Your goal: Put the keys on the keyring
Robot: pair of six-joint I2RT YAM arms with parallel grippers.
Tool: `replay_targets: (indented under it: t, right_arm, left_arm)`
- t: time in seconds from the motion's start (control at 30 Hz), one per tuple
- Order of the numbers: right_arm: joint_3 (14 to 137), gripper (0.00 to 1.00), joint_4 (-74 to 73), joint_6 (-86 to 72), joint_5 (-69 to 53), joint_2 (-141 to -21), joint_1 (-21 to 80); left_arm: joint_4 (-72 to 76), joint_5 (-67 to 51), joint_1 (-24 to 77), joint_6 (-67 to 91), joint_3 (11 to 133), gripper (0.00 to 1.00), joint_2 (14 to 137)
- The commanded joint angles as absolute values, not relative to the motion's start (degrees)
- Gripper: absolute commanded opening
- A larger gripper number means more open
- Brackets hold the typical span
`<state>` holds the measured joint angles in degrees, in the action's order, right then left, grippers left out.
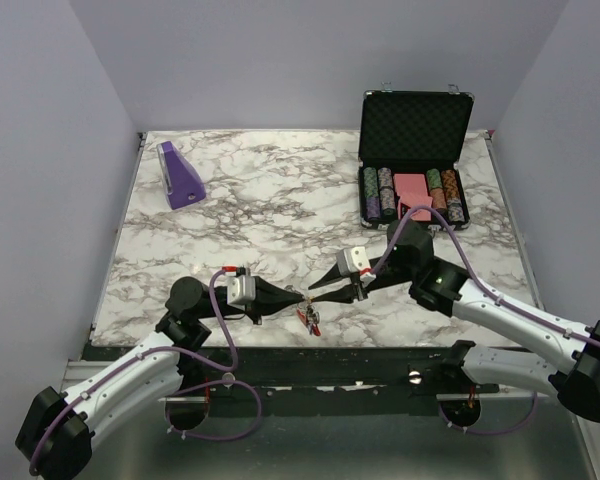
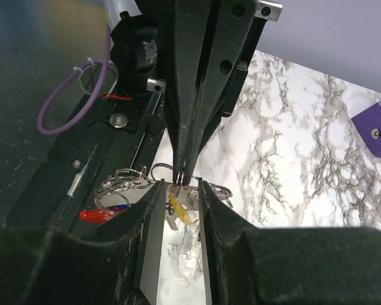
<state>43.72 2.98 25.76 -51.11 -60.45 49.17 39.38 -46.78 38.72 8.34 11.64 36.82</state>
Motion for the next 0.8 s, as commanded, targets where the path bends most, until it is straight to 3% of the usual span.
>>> replay_targets:
  t: [0.0, 0.6, 0.77]
  right_arm:
    - [42.5, 0.35, 4.4, 24.1, -52.4, -61.2, 49.1]
    - [40.6, 0.34, 9.0, 21.2, -51.4, -62.8, 49.3]
    - [40.4, 0.24, 8.5, 21.4, -51.0, -63.0, 49.3]
  left_arm:
    - [40.6, -48.7, 38.5, 7.5, 13.8, 0.0, 36.5]
    - [45.2, -47.5, 38.5, 9.7, 13.6, 0.0, 37.1]
    - [45.4, -47.1, 38.6, 9.8, 13.4, 0.0, 36.8]
